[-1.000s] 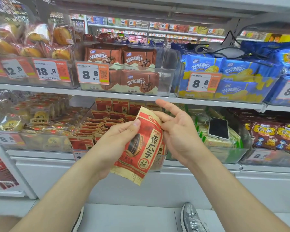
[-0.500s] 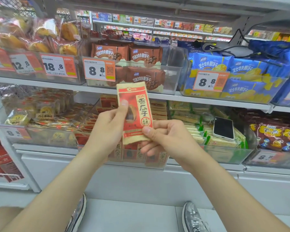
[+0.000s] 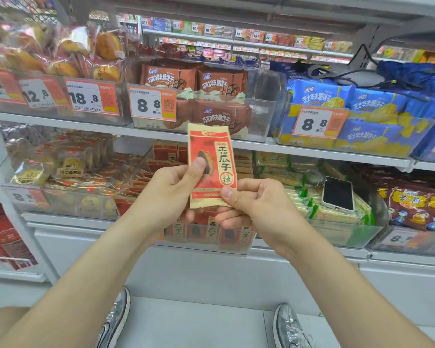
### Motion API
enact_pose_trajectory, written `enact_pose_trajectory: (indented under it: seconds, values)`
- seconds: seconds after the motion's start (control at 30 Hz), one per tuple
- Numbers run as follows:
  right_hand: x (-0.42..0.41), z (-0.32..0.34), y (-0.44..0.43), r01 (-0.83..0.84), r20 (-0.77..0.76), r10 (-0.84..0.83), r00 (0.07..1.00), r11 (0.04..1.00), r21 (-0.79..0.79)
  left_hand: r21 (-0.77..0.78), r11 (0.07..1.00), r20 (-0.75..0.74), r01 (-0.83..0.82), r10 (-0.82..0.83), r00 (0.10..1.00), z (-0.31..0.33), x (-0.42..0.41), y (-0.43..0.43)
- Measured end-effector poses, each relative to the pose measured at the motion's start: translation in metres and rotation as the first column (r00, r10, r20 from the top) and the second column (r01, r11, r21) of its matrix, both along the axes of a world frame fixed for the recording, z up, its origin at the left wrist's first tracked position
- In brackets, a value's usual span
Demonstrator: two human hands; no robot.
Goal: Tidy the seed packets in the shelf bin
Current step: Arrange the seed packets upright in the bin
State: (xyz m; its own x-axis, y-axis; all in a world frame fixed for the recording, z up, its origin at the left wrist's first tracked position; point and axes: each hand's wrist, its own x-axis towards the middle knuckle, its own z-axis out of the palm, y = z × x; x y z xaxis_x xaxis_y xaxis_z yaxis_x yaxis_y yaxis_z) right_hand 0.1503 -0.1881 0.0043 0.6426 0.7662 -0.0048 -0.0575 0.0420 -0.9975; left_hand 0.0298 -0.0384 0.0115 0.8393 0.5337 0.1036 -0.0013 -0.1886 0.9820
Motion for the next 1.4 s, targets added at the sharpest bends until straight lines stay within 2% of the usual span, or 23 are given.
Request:
enact_pose_trajectory:
  seconds: [0.1,0.23,0.3,0.4,0.47,0.57,0.67,0.77,0.97,1.07,1.13,1.27,1.4]
  values:
    - [0.006,-0.001,-0.001,0.092,0.019,-0.091,0.996,0.996,-0.016,-0.029,0.996,-0.009,0.082,-0.082,0.997,-0.001,-0.001,0.003]
    - [0.015,0.001,-0.006,0.143,0.203,-0.113,0.973,0.98,-0.141,0.001,0.995,-0.095,0.098,-0.098,0.991,-0.007,-0.001,0.011]
    - [0.017,-0.001,-0.006,0.222,0.232,-0.198,0.952,0.972,-0.082,0.095,0.986,-0.16,0.137,-0.121,0.98,-0.007,-0.004,0.017]
    - [0.019,0.0,-0.007,0.287,0.217,-0.309,0.926,0.949,0.129,0.294,0.942,-0.237,0.162,-0.092,0.967,-0.01,-0.004,0.023]
    - [0.023,0.001,-0.006,0.293,0.306,-0.343,0.888,0.936,0.197,0.346,0.932,-0.225,0.106,-0.027,0.974,-0.015,-0.001,0.025]
    - [0.028,0.005,-0.003,0.368,0.497,-0.38,0.78,0.921,0.126,0.37,0.927,-0.105,-0.065,0.111,0.988,-0.02,0.005,0.026]
    - [0.032,0.007,0.002,0.428,0.493,-0.528,0.692,0.849,0.309,0.478,0.838,0.0,-0.262,0.298,0.954,-0.018,0.009,0.034]
    - [0.038,0.003,0.013,0.365,0.597,-0.556,0.578,0.831,0.42,0.589,0.762,-0.027,-0.268,0.351,0.936,-0.018,0.012,0.045]
    - [0.059,-0.019,0.058,0.309,0.822,-0.405,0.4,0.904,0.295,0.74,0.673,-0.226,0.017,0.224,0.948,-0.034,0.031,0.061]
    - [0.07,-0.029,0.079,0.317,0.873,-0.301,0.385,0.931,0.181,0.752,0.646,-0.304,0.133,0.161,0.939,-0.039,0.037,0.067]
    - [0.076,-0.034,0.091,0.361,0.91,-0.181,0.374,0.932,0.037,0.758,0.629,-0.323,0.175,0.128,0.938,-0.04,0.037,0.072]
    - [0.081,-0.029,0.112,0.556,0.946,0.235,0.224,0.767,-0.322,0.777,0.579,-0.342,0.248,0.058,0.938,-0.04,0.031,0.08]
    - [0.075,-0.024,0.132,0.54,0.834,0.52,0.187,0.655,-0.529,0.786,0.559,-0.332,0.263,0.023,0.943,-0.04,0.027,0.083]
